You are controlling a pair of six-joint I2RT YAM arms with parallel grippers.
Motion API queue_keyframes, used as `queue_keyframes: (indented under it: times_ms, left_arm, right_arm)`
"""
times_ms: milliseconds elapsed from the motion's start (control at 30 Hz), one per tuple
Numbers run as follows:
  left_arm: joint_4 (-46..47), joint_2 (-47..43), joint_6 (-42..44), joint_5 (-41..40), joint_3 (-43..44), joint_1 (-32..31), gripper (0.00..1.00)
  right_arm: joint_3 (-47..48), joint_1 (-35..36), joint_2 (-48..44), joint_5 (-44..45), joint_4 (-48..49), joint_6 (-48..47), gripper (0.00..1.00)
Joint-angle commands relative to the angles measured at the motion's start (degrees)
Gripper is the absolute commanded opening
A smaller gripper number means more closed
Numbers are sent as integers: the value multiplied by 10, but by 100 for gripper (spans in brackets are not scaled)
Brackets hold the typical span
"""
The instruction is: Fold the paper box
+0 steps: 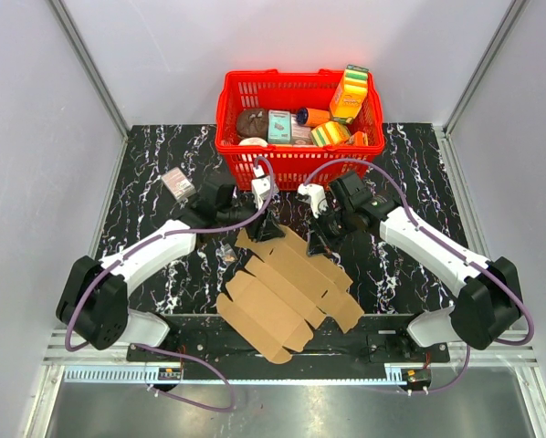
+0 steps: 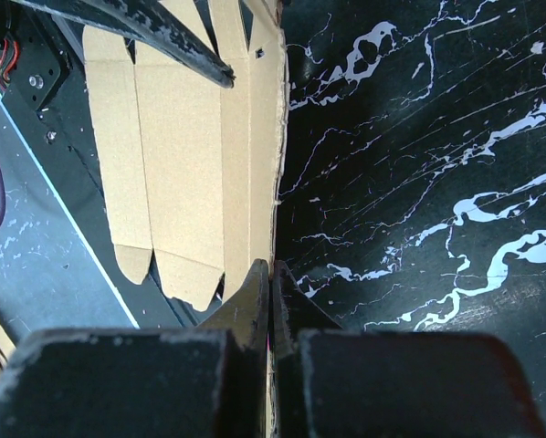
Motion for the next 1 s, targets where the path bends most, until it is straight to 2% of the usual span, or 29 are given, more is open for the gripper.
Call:
queue_keyframes:
  times_ms: [0,100,233,767,967]
  left_arm:
    - [-10,5,14,-15,29,-10,38]
    - [-17,3,11,-31,31,-16,32]
    - [-31,2,6,-69,38,-26,29]
    - [-107,22,-21,-278,92,-99,8]
    - [-122,44,-62,-360,115,-122,0]
  right_arm:
    - [23,5,-17,3,11,2,0]
    - [20,4,-22,13,14,10,0]
    - [21,4,-27,28,16,15,0]
    - [23,5,-27,66,34,48,0]
    - [29,5,-29,85,45,86,0]
